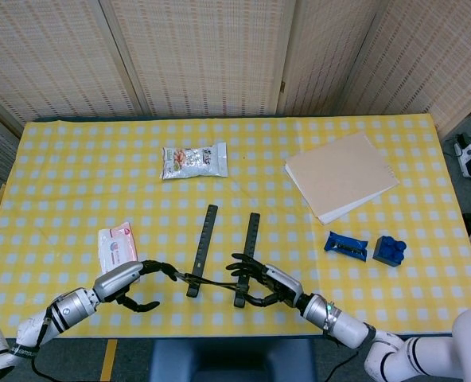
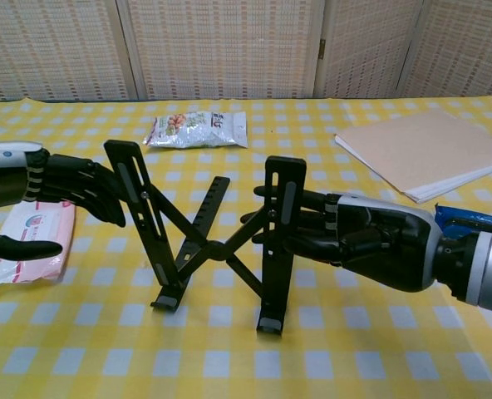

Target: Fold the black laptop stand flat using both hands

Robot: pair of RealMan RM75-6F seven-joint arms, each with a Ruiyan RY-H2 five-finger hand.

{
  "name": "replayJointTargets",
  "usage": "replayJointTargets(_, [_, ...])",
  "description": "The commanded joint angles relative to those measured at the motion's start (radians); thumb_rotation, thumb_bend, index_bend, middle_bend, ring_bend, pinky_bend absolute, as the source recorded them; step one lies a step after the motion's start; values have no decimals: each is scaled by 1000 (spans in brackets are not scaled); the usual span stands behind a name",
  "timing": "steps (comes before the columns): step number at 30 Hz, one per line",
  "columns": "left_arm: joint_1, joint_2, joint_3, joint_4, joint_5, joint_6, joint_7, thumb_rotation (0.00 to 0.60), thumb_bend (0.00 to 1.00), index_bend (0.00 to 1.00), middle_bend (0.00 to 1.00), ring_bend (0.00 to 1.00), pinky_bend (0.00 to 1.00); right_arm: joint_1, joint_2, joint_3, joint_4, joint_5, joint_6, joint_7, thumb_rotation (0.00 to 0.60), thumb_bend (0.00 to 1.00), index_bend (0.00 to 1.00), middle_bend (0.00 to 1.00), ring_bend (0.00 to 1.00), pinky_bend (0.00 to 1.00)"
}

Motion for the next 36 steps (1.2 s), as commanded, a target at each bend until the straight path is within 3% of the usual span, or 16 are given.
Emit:
replayJointTargets(1, [-1, 2, 0, -3, -1, -1, 3, 600, 381, 269, 337, 263, 210, 0, -28, -2, 30, 3, -16, 141, 600, 425, 0, 158, 154, 52])
replayJointTargets(9, [1, 8, 3, -7, -7, -2, 8, 600, 381, 269, 337, 263, 210, 2, -39, -27, 51, -26, -16, 248, 600, 425, 0, 158, 151, 64])
replayJointTargets(17, [1, 2, 5, -4, -4, -1, 8, 600, 382, 268, 337, 263, 210, -1, -32, -42, 41, -33, -17, 232, 600, 425, 0, 158, 153, 89])
replayJointTargets(25, [3, 1, 6, -1, -4, 4, 7, 600, 381, 268, 337, 263, 210, -13, -35, -49, 51, -40, -19, 22, 600, 424, 0, 158, 155, 100])
replayJointTargets(31, [8, -4, 2, 10, -20, -9, 44, 600, 381, 270, 337, 262, 210, -39, -18, -19, 40, -27, 11, -326, 600, 425, 0, 157, 158, 101])
replayJointTargets(36, [19, -17, -13, 19, -56, -34, 123, 600, 382, 284, 337, 253, 208, -47, 57, 22, -56, -7, 42, -548, 600, 425, 0, 155, 156, 100])
